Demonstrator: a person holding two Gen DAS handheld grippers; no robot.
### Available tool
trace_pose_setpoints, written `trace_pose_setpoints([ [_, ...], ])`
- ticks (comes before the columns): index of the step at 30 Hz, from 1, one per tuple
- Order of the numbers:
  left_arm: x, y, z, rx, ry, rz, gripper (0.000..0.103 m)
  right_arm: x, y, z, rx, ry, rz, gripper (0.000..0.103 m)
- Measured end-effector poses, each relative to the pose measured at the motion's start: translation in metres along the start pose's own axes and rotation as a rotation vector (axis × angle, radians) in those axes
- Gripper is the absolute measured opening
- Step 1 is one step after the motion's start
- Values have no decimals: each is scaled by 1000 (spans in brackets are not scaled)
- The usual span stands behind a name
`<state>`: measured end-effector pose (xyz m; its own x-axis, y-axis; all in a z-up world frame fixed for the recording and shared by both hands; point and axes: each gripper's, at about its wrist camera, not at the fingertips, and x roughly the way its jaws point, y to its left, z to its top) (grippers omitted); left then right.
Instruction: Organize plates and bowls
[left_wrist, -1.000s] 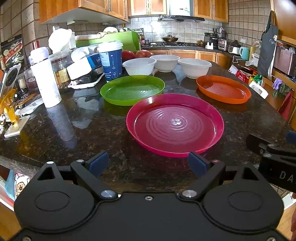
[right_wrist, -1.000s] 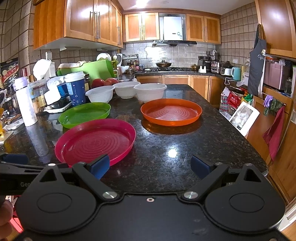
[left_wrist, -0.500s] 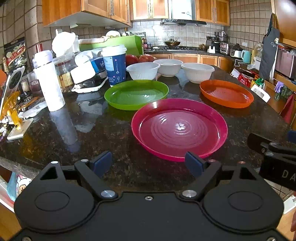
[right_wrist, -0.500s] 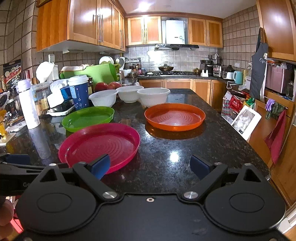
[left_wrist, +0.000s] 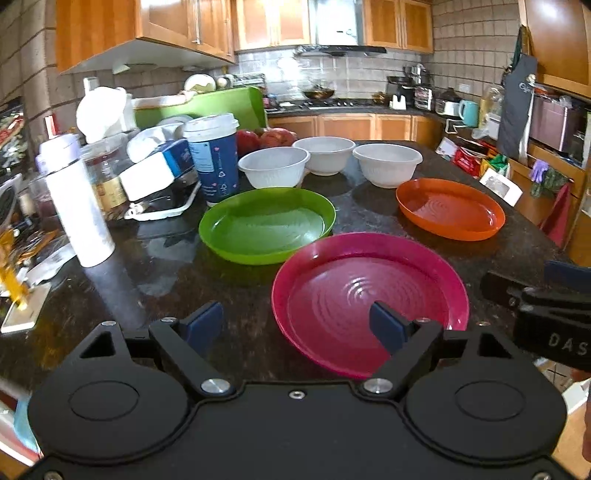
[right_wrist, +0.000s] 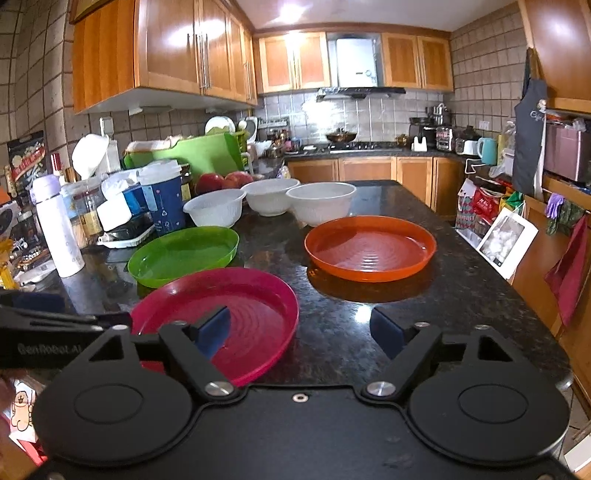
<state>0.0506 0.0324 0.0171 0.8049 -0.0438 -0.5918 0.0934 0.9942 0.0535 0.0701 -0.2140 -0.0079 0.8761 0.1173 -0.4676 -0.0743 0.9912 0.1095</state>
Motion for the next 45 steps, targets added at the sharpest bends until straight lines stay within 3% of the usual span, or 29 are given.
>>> trace_pose_setpoints([
  [6,27,17,12,-22,47,-48,86,27,13,11,-31,26,-4,76],
  [9,40,21,16,2,75,-73,73,38,16,14,-29,43,-8,75],
  [13,54,26,17,22,110,-103,72,48,20,15,-72,73,-21,71],
  [17,61,30,15,32,138,-130,66,57,22,15,-109,122,-16,53],
  [19,63,33,16,45,150,-145,63,61,20,16,-96,144,-5,52],
  [23,67,37,17,68,171,-175,58,67,16,19,-70,178,-19,30],
  [27,73,39,17,83,187,-182,46,74,15,18,-34,209,-43,21],
  [34,81,44,21,101,193,-225,38,81,13,16,5,235,-111,19],
  [42,91,49,21,114,223,-265,31,79,18,12,10,224,-134,13],
  [45,91,50,20,117,220,-280,23,82,21,9,15,226,-134,10],
])
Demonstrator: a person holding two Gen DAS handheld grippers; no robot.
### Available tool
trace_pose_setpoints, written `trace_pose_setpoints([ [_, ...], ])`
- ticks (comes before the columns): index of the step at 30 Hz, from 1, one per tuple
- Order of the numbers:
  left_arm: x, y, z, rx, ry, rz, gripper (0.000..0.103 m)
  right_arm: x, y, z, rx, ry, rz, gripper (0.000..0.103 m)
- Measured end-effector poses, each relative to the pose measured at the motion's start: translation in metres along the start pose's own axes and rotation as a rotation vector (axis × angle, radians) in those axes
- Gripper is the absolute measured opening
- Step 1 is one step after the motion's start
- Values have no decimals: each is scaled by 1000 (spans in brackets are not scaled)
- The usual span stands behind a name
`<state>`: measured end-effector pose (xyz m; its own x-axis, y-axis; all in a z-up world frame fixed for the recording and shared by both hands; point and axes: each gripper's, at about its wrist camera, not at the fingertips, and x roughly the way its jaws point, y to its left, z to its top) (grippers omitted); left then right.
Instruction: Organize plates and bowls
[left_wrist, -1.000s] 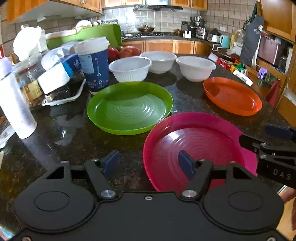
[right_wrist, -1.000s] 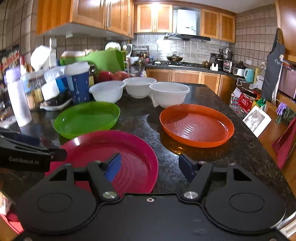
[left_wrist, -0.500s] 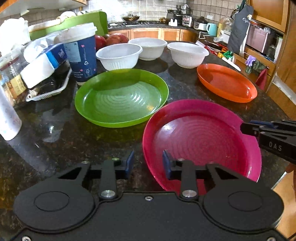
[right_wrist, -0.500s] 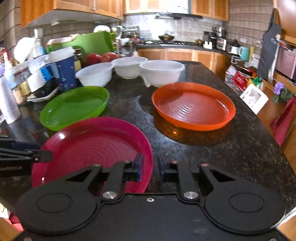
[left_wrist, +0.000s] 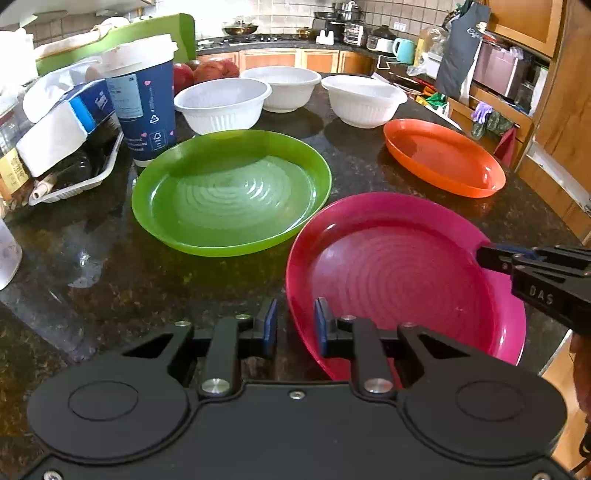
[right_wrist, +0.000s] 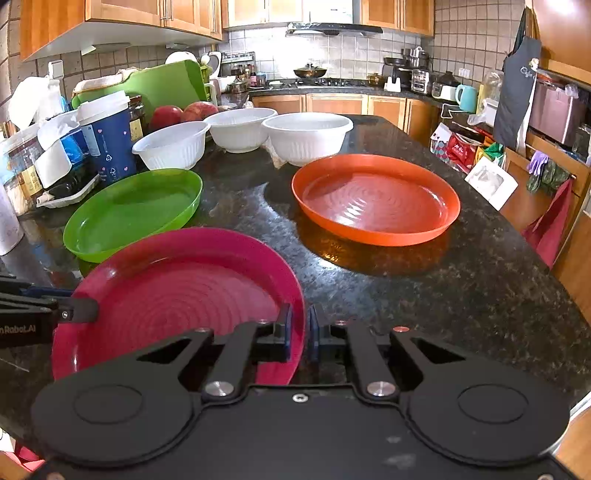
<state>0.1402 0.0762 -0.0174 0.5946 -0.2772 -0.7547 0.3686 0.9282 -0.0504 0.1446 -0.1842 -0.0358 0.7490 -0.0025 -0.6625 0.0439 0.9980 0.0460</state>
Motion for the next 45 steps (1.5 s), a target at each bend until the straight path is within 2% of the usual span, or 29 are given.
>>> trace_pose_setpoints([
  [1,0,-1,0,3,0,-6,19,0,1,-1,0,-5,-3,10],
  [9,2,-11,2,16,7,-3,18,-6,-7,-3,-18,-29,-13,9],
  [14,2,-34,5,36,-1,14,18,-13,-25,-5,-18,-48,-10,9],
  [25,18,-114,20,30,9,15,19,-29,-110,-1,-21,-65,-20,9],
  [33,38,-161,27,24,21,14,19,-28,-170,-7,-34,-35,-29,9],
  [39,46,-182,27,3,9,55,19,-20,-196,-8,-53,-17,-1,9],
  [45,48,-189,24,-23,-14,98,20,-17,-204,-9,-82,-23,42,12],
])
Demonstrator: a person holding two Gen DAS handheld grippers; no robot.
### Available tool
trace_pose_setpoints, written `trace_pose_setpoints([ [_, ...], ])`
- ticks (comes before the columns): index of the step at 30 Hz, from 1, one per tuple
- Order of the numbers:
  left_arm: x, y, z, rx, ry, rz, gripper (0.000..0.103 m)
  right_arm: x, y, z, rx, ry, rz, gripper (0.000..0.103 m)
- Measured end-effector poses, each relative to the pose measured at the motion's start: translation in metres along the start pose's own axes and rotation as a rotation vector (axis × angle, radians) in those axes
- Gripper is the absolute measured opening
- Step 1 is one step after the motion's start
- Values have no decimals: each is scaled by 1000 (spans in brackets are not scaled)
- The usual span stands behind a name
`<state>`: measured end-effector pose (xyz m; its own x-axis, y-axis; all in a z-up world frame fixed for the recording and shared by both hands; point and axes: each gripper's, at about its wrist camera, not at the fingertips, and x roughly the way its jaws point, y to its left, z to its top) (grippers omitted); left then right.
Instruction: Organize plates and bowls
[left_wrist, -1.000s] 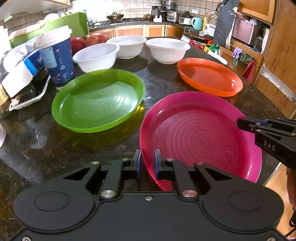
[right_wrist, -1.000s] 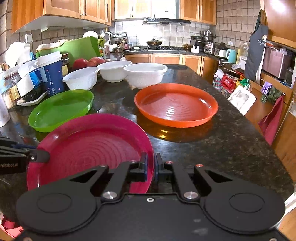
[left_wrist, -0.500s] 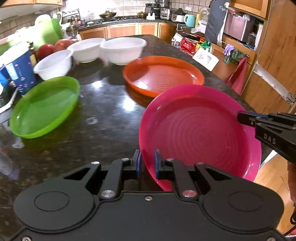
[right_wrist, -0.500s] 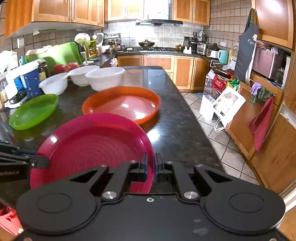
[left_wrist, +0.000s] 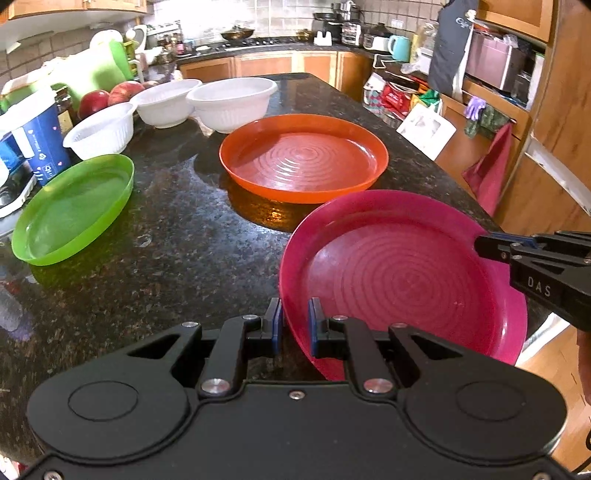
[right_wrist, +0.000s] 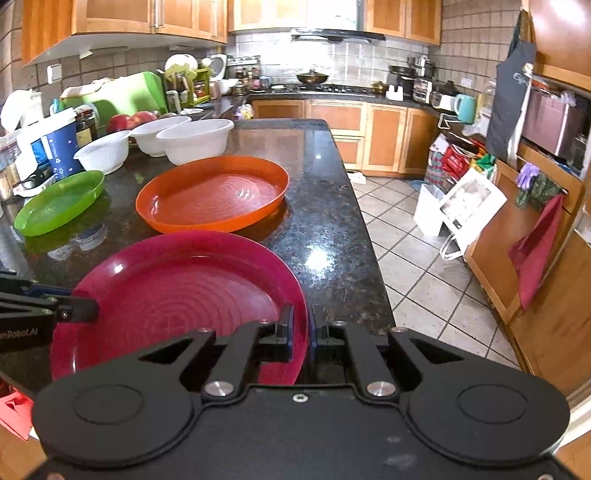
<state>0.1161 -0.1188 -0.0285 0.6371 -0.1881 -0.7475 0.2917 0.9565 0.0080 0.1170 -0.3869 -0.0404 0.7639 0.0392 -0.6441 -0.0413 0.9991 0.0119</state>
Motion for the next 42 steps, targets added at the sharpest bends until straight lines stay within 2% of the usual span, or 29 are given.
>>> trace_pose_setpoints([
  [2,-2,-4,-2,-7,-8,14,21,1,-1,1,-9,-3,13,13],
  [4,-3,-5,-2,-15,-18,28,31,3,0,2,-13,-4,19,13],
  [6,-5,-5,-2,-18,-31,33,31,4,-1,3,-8,-8,18,16],
  [9,-6,-3,-2,-30,-40,44,35,4,-1,4,-4,-26,6,28],
  [13,-11,4,1,-52,-66,41,49,1,-2,8,6,-51,-10,30],
  [18,-21,18,6,-60,-106,42,53,-6,1,17,30,-82,-29,31],
  [21,-28,32,10,-70,-133,52,59,-11,5,24,61,-101,-33,36],
  [24,-33,50,13,-83,-149,61,59,-16,15,30,84,-124,-30,41],
  [29,-36,91,14,-121,-141,71,59,-18,51,40,78,-147,1,42],
  [35,-37,143,12,-135,-134,101,59,-14,116,53,83,-164,80,42],
  [42,-38,199,12,-132,-145,137,59,8,184,73,91,-168,150,42],
])
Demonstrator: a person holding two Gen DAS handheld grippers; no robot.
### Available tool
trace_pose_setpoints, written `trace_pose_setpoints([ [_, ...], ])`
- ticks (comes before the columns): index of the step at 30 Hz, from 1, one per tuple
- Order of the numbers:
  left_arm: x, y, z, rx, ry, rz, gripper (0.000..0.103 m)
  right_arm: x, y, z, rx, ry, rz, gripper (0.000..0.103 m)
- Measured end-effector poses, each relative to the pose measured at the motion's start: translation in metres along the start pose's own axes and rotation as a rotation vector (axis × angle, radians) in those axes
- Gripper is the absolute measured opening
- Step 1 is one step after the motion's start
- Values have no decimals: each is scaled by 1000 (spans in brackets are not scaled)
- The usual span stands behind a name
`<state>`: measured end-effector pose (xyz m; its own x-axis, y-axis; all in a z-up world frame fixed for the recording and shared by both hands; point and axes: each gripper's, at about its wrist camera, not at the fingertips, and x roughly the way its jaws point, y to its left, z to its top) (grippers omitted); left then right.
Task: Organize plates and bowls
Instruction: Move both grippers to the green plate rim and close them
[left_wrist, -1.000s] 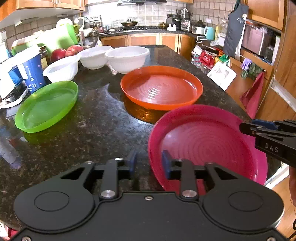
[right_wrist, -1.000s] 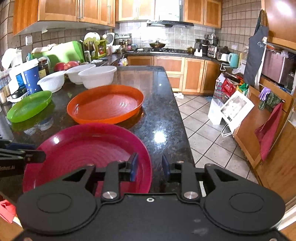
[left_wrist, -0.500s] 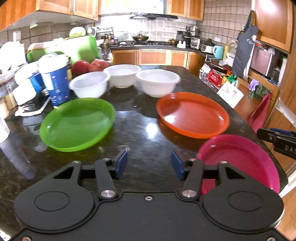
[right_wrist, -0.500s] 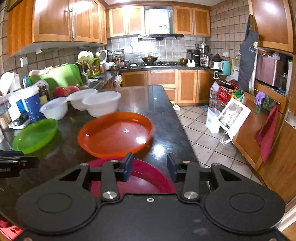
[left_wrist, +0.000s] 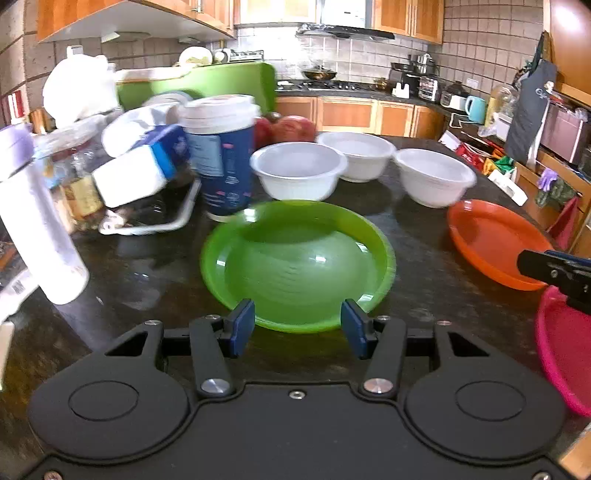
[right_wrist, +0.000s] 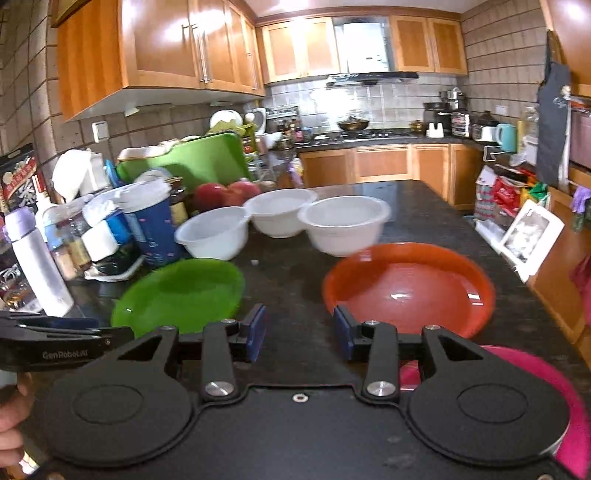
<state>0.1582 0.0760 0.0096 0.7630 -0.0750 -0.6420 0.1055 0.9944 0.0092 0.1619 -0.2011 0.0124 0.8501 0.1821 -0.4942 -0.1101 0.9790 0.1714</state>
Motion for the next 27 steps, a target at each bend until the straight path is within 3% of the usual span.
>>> trace_pose_setpoints([
  [11,27,44,19,4,21,15,58,62,56,17,-17,15,7,46],
  [17,48,57,31,16,40,-13,58,94,62,25,22,33,-11,46],
  [22,62,62,36,20,43,-17,58,106,66,25,8,-24,-75,46],
  [27,76,68,40,23,70,-27,58,124,71,30,-24,30,-76,43],
])
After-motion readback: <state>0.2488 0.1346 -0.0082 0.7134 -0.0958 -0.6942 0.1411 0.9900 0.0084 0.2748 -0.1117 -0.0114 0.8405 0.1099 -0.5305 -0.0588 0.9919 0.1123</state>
